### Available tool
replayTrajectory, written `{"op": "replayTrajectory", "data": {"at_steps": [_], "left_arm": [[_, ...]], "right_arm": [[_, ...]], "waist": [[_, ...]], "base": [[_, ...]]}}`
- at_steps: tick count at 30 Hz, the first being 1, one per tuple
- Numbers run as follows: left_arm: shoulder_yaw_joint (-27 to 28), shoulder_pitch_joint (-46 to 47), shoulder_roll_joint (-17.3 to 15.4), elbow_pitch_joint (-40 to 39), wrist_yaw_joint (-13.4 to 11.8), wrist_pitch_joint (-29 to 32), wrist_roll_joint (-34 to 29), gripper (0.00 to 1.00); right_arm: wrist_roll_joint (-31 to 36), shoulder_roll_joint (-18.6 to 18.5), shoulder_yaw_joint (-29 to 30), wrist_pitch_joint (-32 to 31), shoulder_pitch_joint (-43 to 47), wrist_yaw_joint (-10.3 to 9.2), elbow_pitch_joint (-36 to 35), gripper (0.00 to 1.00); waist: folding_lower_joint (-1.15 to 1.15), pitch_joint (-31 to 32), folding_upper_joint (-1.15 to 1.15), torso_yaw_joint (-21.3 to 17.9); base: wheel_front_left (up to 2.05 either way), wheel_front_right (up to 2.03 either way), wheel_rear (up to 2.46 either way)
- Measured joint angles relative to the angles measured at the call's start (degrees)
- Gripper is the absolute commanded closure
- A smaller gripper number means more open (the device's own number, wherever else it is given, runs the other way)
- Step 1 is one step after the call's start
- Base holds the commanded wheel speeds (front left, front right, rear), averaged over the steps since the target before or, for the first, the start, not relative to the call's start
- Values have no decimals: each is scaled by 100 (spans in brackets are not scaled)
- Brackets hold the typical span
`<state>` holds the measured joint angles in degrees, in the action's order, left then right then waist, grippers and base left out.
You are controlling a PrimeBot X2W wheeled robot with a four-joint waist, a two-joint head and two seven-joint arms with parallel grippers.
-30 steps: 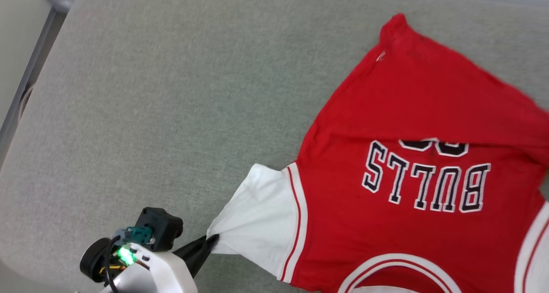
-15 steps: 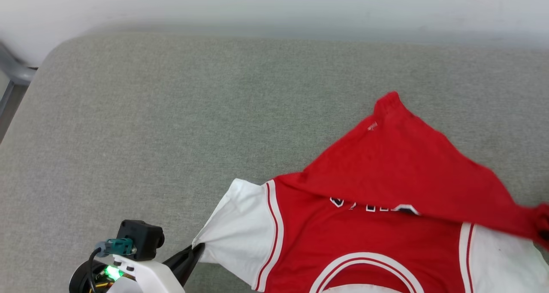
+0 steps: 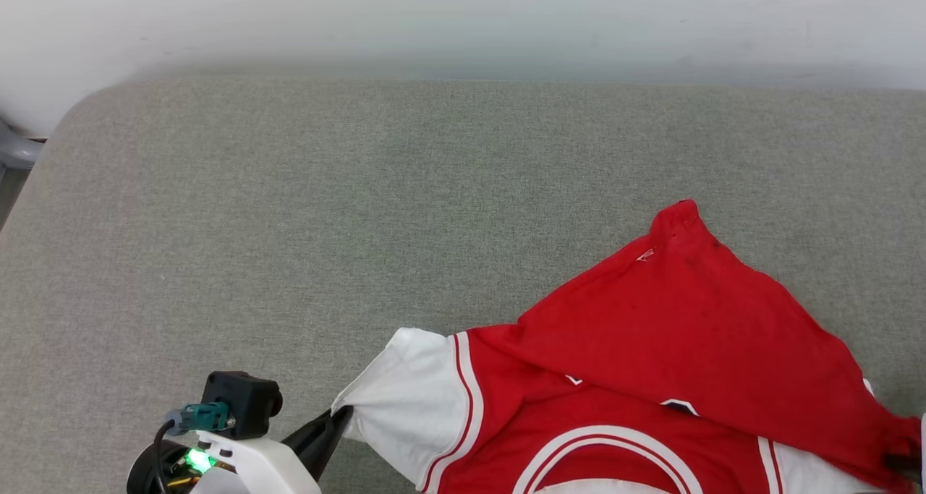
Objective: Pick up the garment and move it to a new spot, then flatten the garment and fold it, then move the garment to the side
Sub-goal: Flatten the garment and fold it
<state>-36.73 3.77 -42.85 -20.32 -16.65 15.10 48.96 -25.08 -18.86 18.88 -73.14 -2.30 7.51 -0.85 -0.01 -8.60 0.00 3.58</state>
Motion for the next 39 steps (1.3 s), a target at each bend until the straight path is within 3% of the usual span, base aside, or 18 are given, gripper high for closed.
{"op": "replayTrajectory", "data": {"at_steps": [7, 19, 29, 39], "left_arm": [[-20, 9, -33, -132, -29, 1, -85, 100], [-22, 191, -90, -467, -3, -16, -242, 100], [-167, 596, 167, -302, 255, -42, -335, 100], [-300, 840, 371, -141, 466, -67, -345, 100]], "right_arm": [[-392, -364, -226, 219, -439, 0, -417, 0], [-356, -411, -934, 77, -1758, 0, -977, 0], [236, -505, -1279, 131, -2750, 0, 22, 0], [501, -613, -1423, 193, -3113, 0, 839, 0]], "waist": [[0, -30, 0, 68], [1, -499, 0, 382], [2, -1172, 0, 1012], [2, -1614, 0, 1545]], "base": [[0, 0, 0], [0, 0, 0], [0, 0, 0], [0, 0, 0]]}}
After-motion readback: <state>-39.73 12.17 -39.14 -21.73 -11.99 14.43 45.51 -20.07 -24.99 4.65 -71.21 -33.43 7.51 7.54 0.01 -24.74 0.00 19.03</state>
